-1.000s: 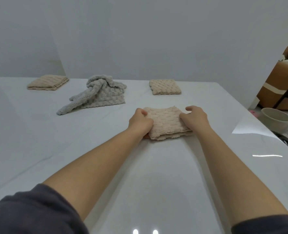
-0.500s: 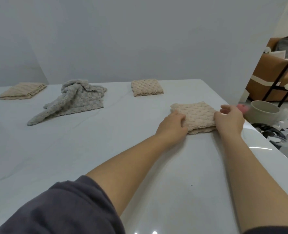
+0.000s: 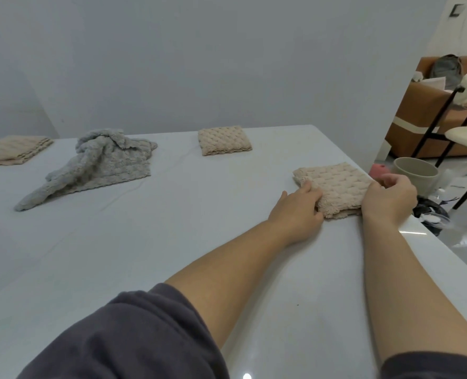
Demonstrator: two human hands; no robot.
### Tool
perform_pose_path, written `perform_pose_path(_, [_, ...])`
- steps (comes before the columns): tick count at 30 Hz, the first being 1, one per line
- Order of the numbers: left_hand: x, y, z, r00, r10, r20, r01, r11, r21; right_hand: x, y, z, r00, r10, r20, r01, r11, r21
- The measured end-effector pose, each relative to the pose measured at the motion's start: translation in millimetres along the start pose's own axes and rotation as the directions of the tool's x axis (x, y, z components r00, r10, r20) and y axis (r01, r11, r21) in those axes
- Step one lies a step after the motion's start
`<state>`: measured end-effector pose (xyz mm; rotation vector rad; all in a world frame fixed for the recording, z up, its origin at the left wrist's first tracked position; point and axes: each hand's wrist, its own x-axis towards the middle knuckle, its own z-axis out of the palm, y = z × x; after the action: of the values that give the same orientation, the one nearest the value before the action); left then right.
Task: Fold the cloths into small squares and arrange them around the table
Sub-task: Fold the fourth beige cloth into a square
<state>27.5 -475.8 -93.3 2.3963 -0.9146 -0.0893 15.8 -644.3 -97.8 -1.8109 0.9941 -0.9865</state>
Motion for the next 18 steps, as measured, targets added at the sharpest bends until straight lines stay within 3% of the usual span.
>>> perform_pose_path(6, [5,0,-5,0.993,0.005,0.114,-0.015,0.996,0.083,3,2,-3,1.000,0.010,-0.029,-0.013,0.992,-0.126])
perform_pose_path(10, [5,-1,-2,0.994,0.015,0.110,-0.028,0.993,0.115,3,-2,1,0.988,-0.153,0.009,0.143,0.896,-0.420])
perform_pose_path(13, [2,-1,3,0.994,0.018,0.104,-0.037,0.982,0.186,-2,-10,13,0.898,-0.352,0.266,0.441,0.725,-0.529])
perform_pose_path(16, [4,-3,7,0.990,-0.017,0.139,-0.024,0.957,0.290,-9,-6,20,0.827,-0.258,0.499,0.534,0.637,-0.556])
perform_pose_path(18, [7,-4,6,0.989,-0.027,0.143,-0.024,0.939,0.344,-10,-2,20,0.824,-0.166,0.542,0.516,0.615,-0.596])
